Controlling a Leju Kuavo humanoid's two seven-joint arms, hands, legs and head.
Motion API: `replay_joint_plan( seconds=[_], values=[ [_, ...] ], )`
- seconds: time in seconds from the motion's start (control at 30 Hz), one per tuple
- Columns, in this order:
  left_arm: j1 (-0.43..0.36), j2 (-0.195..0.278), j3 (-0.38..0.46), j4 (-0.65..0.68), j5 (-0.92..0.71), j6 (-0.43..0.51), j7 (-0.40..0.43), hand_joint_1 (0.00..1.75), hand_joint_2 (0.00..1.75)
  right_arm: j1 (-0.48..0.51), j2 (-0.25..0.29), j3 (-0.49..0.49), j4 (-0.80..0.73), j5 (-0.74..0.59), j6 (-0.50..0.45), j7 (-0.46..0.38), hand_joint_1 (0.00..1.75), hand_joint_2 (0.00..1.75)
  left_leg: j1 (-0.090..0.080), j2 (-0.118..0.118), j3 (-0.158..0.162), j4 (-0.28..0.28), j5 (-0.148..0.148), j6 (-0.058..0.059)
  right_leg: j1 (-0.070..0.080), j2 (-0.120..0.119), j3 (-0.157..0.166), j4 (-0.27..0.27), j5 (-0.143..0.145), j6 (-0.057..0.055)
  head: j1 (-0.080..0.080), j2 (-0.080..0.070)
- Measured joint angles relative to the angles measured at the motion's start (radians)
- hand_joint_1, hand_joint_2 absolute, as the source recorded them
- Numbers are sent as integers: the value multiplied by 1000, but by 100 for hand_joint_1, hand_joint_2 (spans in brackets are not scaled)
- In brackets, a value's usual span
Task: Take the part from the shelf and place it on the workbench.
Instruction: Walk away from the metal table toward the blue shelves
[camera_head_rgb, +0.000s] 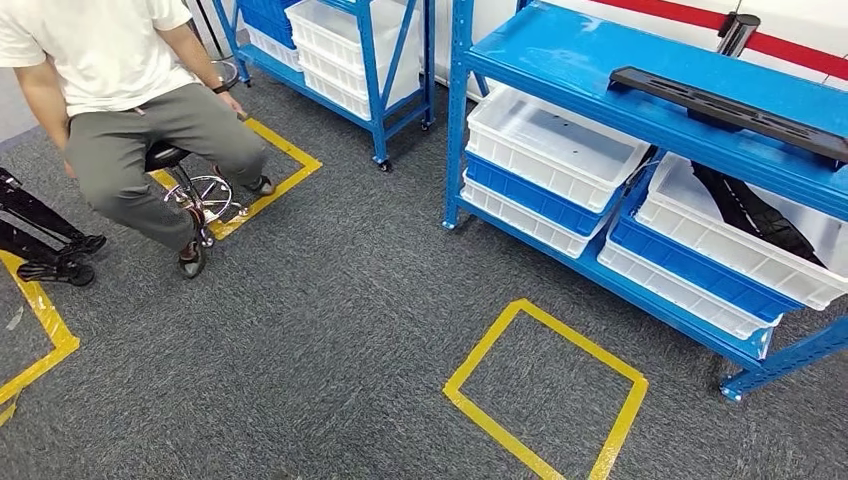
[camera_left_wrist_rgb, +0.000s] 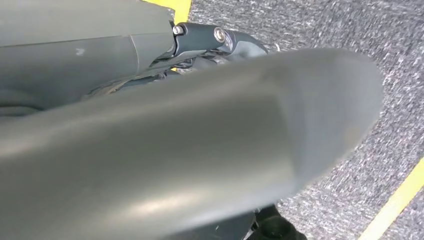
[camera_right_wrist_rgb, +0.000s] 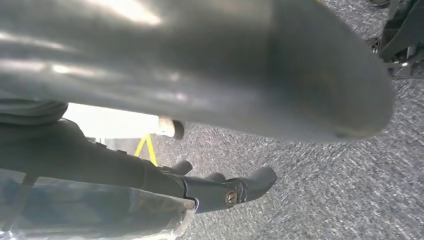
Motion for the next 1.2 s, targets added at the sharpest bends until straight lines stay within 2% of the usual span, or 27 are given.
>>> replay_joint_plan(
  seconds=[0.03, 0.07, 0.1, 0.13, 0.2, 0.23, 0.27, 0.3, 0.33, 0.4, 0.47, 0.53, 0.6, 0.63, 0.7, 0.73, 0.77, 0.8, 0.87, 0.9, 0.93, 0.97, 1.07, 1.1, 1.2],
  values=[
    [0, 0, 0, 0, -3, 5, 0, 0, 175, 0, 0, 0, 0, 0, 0, 1, 0, 0, 4, -3, 0, 4, -4, -6, -1, 5, 1, 0, 2, -7, 0, 0],
    [0, 1, -1, 0, -5, 10, 2, 0, 175, 0, 1, -1, 0, 1, 0, 2, 0, 0, 7, -13, -6, 19, -18, -12, -3, 11, 3, -1, 5, -15, -1, 0],
    [1, 1, -1, 0, -7, 16, 6, 0, 175, 0, 1, -1, 0, 2, 0, 2, 0, 0, 10, -27, -21, 54, -45, -17, -5, 16, 5, -2, 9, -21, -2, 0],
    [2, 1, -1, 0, -8, 20, 9, 0, 175, -1, 1, -1, 0, 4, 0, 3, 0, 0, 12, -44, -45, 111, -81, -22, -5, 22, 5, -2, 11, -26, -3, 0],
    [6, 2, -1, 0, -10, 24, 15, 0, 175, -1, 1, -1, 0, 5, 0, 4, 0, 0, 13, -60, -107, 247, -147, -25, 0, 34, 0, -1, 14, -31, -3, 0],
    [8, 3, -1, 0, -11, 24, 18, 0, 175, 0, 1, -1, 0, 6, 1, 4, 0, 0, 13, -62, -127, 289, -157, -24, 3, 42, -1, -1, 15, -32, -3, 0],
    [9, 3, -1, 0, -11, 23, 22, 0, 175, 0, 2, -1, 0, 6, 2, 4, 0, 0, 13, -63, -130, 294, -147, -21, 6, 49, -1, -1, 15, -33, -3, 0],
    [10, 3, -1, 0, -12, 20, 25, 0, 175, 0, 2, -1, 0, 7, 4, 4, 0, 0, 13, -66, -115, 260, -119, -17, 7, 57, 0, -1, 15, -33, -3, 0],
    [10, 4, -1, 0, -12, 17, 29, 0, 175, 0, 2, -1, 0, 8, 6, 4, 0, 0, 12, -72, -85, 197, -80, -10, 9, 66, 2, -1, 15, -33, -3, 0],
    [10, 7, -2, 0, -11, 11, 33, 0, 87, -1, 5, -1, 0, 9, 10, 4, 0, 0, 10, -98, -22, 68, -25, 5, 14, 81, 3, 0, 16, -32, -2, 0],
    [10, 10, -2, 0, -10, 6, 37, 0, 0, -2, 7, -1, 0, 11, 13, 4, 0, 0, 5, -111, 1, 17, -15, 14, 16, 91, -4, 0, 18, -27, -2, 0],
    [9, 10, -2, 0, -9, 2, 41, 0, 0, -2, 7, -1, 0, 12, 14, 5, 0, 0, 5, -98, 2, 5, -9, 18, 16, 97, -12, 2, 21, -17, -3, 0],
    [9, 9, -1, 0, -8, 2, 43, 0, 0, -2, 7, -1, 0, 13, 14, 6, 0, 0, 9, -83, 5, -11, 2, 27, 18, 80, -37, 40, 1, -15, 0, 0],
    [9, 9, -1, 0, -8, 2, 44, 0, 0, -3, 7, -1, 0, 14, 14, 7, 0, 0, 11, -75, 5, -16, 6, 30, 18, 67, -62, 89, -23, -18, 2, 0],
    [10, 9, -1, 0, -8, 2, 48, 0, 0, -4, 7, -1, 0, 15, 14, 7, 0, 0, 7, -57, 2, -16, 7, 34, 13, 51, -127, 222, -80, -22, 6, 0],
    [11, 9, -1, 0, -8, 2, 49, 0, 0, -3, 7, -1, 0, 15, 14, 7, 0, 0, 6, -48, 0, -16, 7, 34, 10, 48, -150, 272, -96, -19, 6, 0],
    [12, 9, -1, 0, -8, 2, 50, 0, 0, -1, 7, -1, 0, 15, 14, 7, 0, 0, 6, -40, 0, -15, 7, 33, 6, 45, -155, 288, -97, -11, 6, 0],
    [12, 9, -1, 0, -8, 2, 51, 0, 0, 0, 6, -2, 0, 16, 12, 7, 0, 0, 7, -34, 0, -15, 7, 31, 2, 41, -140, 263, -83, 1, 6, 0],
    [12, 9, -1, 0, -8, 2, 51, 0, 0, 0, 4, -2, 0, 22, 3, 7, 0, 0, 7, -26, 0, -9, 4, 22, -8, 29, -65, 127, -34, 24, 8, 0],
    [11, 9, -1, -1, -8, 1, 50, 0, 0, 0, 4, -2, 0, 27, -1, 7, 0, 0, 6, -23, -1, -4, 1, 14, -11, 24, -32, 65, -15, 27, 8, 0],
    [10, 9, 0, -1, -8, -1, 50, 0, 0, -1, 5, -2, 0, 32, -4, 7, 0, 0, 4, -22, -3, 1, -3, 8, -14, 21, -9, 24, -2, 26, 5, 0],
    [10, 9, 0, -1, -8, -3, 50, 0, 0, 0, 6, -2, 0, 37, -5, 8, 0, 0, 2, -21, -4, 5, -6, 8, -16, 20, 0, 7, 2, 21, 4, 0],
    [9, 10, 0, -2, -8, -6, 50, 0, 0, 1, 8, -1, 0, 47, -4, 14, 0, 0, 4, -23, -5, 8, -4, 35, -13, 22, 2, 7, 7, 13, 0, 0],
    [9, 10, 0, -2, -8, -7, 51, 0, 0, 0, 9, -1, 0, 48, -3, 17, 0, 0, 6, -24, -5, 8, -2, 40, -10, 22, 2, 7, 7, 11, -1, 0],
    [8, 10, -1, -2, -10, -9, 53, 0, 0, -1, 9, -1, 0, 48, -1, 22, 0, 0, 11, -24, -5, 6, 1, 42, -3, 22, 2, 8, 8, 5, -2, 0]
  ],
)
